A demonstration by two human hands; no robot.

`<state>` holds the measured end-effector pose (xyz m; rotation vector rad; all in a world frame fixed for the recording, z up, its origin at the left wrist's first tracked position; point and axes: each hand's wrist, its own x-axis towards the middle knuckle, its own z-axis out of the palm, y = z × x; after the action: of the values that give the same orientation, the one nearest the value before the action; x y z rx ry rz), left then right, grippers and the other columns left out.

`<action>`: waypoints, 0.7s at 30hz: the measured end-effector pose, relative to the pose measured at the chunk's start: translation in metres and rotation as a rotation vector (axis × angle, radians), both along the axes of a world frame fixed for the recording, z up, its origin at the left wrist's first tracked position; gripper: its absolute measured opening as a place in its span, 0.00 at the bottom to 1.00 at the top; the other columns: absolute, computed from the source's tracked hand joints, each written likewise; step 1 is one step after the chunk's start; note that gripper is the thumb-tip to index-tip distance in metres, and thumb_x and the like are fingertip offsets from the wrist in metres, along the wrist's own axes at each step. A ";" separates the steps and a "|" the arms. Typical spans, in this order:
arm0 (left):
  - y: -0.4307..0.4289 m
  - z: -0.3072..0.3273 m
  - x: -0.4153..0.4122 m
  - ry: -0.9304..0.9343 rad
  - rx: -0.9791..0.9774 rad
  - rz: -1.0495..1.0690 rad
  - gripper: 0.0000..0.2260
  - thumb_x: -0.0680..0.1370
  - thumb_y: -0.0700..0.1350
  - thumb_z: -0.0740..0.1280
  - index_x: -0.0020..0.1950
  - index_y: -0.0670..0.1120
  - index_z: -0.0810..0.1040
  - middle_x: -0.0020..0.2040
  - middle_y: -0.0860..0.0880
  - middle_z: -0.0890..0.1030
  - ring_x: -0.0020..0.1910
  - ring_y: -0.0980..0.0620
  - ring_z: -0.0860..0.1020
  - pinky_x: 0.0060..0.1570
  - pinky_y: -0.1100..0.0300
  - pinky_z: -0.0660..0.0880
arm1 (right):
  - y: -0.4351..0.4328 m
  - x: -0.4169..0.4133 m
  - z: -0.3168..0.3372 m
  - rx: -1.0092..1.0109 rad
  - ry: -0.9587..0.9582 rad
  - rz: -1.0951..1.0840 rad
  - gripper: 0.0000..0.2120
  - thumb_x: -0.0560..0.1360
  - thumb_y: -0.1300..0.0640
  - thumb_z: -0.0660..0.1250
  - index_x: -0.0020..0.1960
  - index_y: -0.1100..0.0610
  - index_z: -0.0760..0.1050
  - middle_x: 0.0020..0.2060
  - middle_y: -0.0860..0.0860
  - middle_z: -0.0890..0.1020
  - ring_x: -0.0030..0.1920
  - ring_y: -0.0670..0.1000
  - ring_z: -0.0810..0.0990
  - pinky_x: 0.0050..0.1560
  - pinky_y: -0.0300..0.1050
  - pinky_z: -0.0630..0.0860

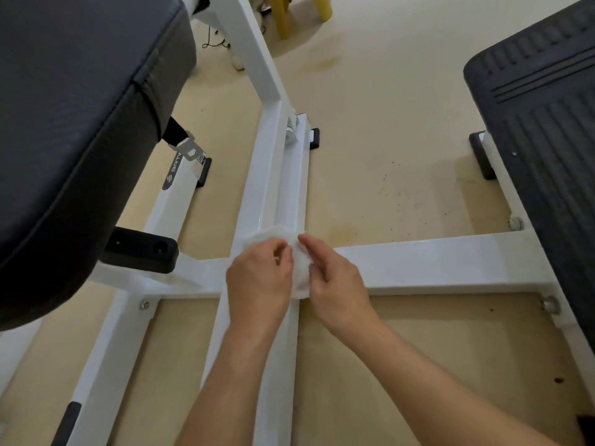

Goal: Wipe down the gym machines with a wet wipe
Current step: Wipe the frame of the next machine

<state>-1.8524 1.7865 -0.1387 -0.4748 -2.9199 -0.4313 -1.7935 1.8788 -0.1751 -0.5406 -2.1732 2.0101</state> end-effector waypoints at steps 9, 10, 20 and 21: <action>0.016 -0.053 -0.022 -0.186 -0.222 0.022 0.24 0.82 0.54 0.54 0.73 0.42 0.56 0.59 0.42 0.78 0.53 0.42 0.78 0.43 0.54 0.71 | 0.004 0.012 -0.026 0.027 -0.146 -0.011 0.30 0.75 0.66 0.56 0.74 0.47 0.62 0.63 0.41 0.73 0.58 0.46 0.75 0.60 0.47 0.74; 0.019 -0.055 -0.028 -0.174 -0.293 0.013 0.23 0.83 0.54 0.53 0.73 0.42 0.57 0.57 0.41 0.79 0.51 0.41 0.79 0.41 0.55 0.69 | 0.005 0.012 -0.027 0.026 -0.156 -0.010 0.30 0.75 0.66 0.56 0.74 0.47 0.63 0.60 0.41 0.73 0.56 0.46 0.75 0.59 0.47 0.74; 0.015 -0.062 -0.006 0.066 -0.649 -0.340 0.23 0.81 0.38 0.54 0.76 0.37 0.58 0.77 0.40 0.59 0.77 0.41 0.54 0.74 0.48 0.49 | 0.018 0.027 -0.032 -0.014 -0.197 -0.074 0.24 0.75 0.66 0.58 0.68 0.51 0.73 0.45 0.45 0.78 0.41 0.44 0.71 0.53 0.42 0.73; 0.015 -0.063 -0.003 0.047 -0.711 -0.430 0.23 0.82 0.39 0.49 0.77 0.37 0.56 0.78 0.40 0.56 0.78 0.42 0.51 0.73 0.48 0.42 | 0.019 0.027 -0.033 -0.011 -0.200 -0.082 0.24 0.74 0.66 0.58 0.68 0.51 0.73 0.47 0.46 0.78 0.42 0.44 0.72 0.55 0.43 0.73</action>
<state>-1.8550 1.8015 -0.2021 -1.1813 -2.8326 0.6023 -1.7662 1.8979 -0.2078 -0.8510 -2.2086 2.0039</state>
